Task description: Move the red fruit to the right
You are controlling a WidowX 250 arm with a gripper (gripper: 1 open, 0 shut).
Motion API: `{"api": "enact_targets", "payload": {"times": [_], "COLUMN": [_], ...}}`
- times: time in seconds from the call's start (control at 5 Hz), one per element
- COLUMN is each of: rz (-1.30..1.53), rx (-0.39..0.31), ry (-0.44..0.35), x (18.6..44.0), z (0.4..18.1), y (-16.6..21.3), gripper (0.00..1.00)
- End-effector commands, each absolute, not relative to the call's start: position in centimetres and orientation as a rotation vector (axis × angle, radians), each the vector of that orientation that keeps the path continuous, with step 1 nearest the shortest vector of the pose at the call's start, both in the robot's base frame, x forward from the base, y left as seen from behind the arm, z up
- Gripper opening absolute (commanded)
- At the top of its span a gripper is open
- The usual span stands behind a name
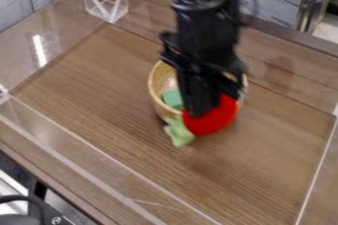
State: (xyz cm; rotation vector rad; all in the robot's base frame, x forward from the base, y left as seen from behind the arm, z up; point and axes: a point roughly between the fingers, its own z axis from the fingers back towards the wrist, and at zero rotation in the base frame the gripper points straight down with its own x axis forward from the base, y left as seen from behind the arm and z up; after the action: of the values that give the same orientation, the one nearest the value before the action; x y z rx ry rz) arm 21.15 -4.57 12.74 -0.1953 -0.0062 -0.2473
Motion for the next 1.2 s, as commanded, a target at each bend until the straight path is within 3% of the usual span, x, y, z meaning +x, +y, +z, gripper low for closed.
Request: {"api": "enact_targets", "payload": {"times": [0.0,0.2,0.6,1.0], "rz": [-0.2,-0.154,-0.043,-0.041], "rx": [-0.19,-0.186,-0.153,-0.127], "ry": [-0.101,-0.129,-0.134,-0.124], "x": [22.5,22.8,24.7,25.3], "z": [15.8,18.1,18.1,17.0], "y": [-2.9,-0.9,0.9,4.8], "gripper": [0.0,0.0,0.0,0.0]}}
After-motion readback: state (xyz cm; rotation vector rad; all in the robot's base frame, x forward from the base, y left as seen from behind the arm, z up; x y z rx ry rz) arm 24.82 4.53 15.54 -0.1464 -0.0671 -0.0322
